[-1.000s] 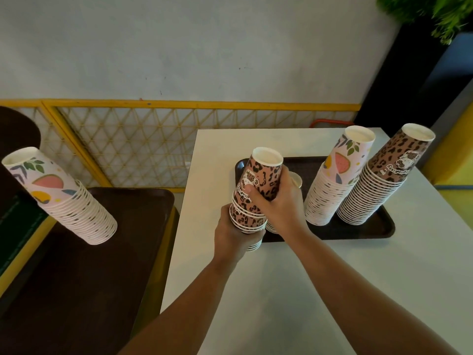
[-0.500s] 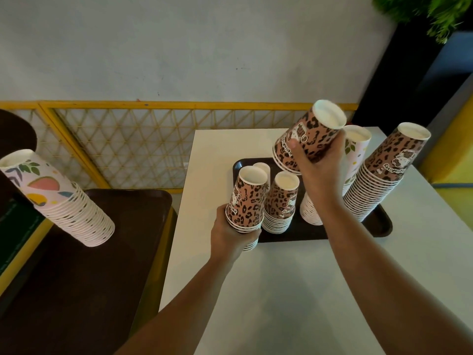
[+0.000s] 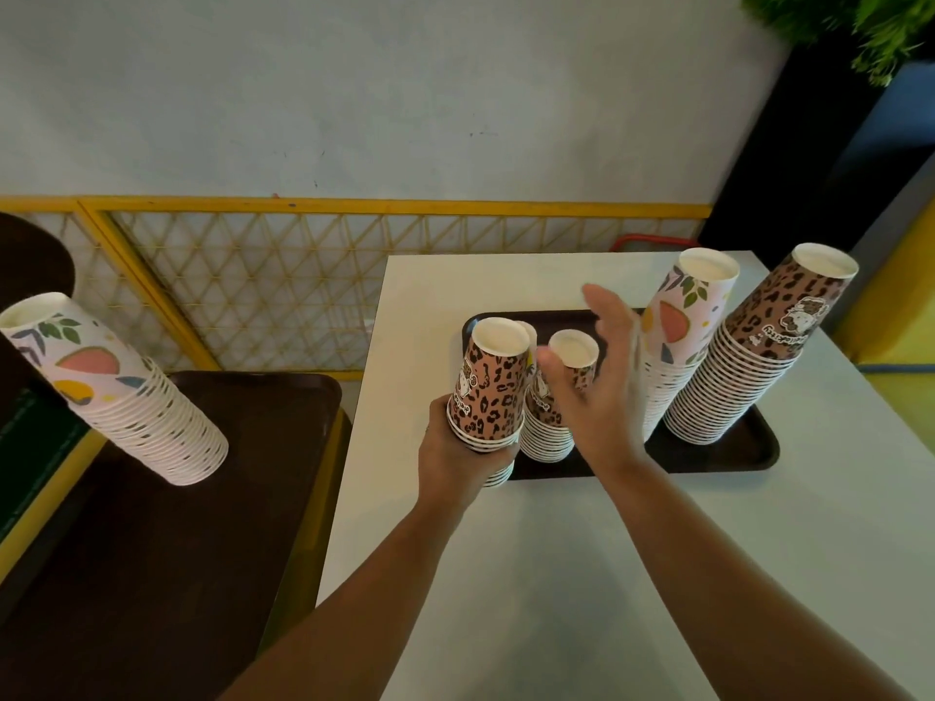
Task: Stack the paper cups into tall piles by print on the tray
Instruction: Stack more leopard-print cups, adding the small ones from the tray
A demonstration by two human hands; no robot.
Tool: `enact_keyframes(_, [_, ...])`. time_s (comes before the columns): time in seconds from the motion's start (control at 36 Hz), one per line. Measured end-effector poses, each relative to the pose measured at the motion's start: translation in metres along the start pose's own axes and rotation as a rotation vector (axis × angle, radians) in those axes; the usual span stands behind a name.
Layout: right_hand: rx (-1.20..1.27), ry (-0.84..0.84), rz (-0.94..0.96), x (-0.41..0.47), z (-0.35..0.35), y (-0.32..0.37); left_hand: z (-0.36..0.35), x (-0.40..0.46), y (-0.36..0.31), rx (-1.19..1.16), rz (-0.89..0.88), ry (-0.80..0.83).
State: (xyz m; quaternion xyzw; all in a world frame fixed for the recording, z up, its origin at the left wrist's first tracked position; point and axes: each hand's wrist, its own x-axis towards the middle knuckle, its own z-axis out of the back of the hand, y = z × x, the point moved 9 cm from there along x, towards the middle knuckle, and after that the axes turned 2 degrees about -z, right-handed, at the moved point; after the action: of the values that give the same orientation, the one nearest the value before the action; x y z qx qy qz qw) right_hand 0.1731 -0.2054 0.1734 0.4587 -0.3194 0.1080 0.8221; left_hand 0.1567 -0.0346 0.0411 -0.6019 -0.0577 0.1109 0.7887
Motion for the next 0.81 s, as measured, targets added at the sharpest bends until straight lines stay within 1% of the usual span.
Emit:
enact_keyframes(0.06, [0.027, 0.123, -0.012, -0.004, -0.017, 0.008, -0.001, -0.001, -0.001, -0.009, 0.002, -0.007])
enact_keyframes(0.14, [0.049, 0.29, -0.175, -0.014, -0.042, 0.002, -0.003, -0.001, -0.004, -0.021, 0.002, -0.001])
enact_keyframes(0.19, [0.08, 0.345, -0.245, -0.02, -0.053, -0.002, -0.005, -0.001, -0.007, -0.007, -0.015, 0.009])
enact_keyframes(0.28, [0.066, 0.39, -0.293, -0.027, -0.06, -0.006, -0.007, 0.0, -0.01, 0.023, -0.044, 0.024])
enact_keyframes(0.44, [-0.017, 0.348, -0.283, -0.022, -0.057, -0.007, -0.007, -0.001, -0.017, 0.088, -0.092, 0.054])
enact_keyframes(0.58, [-0.016, 0.321, -0.269, -0.019, -0.05, -0.006, -0.007, -0.002, -0.019, 0.103, -0.087, 0.058])
enact_keyframes(0.72, [-0.022, 0.277, -0.257, -0.009, -0.039, -0.005, -0.009, -0.004, -0.012, 0.029, -0.067, 0.071])
enact_keyframes(0.81, [-0.011, 0.268, -0.246, -0.001, -0.034, -0.003, -0.01, -0.005, -0.012, 0.018, -0.086, 0.072])
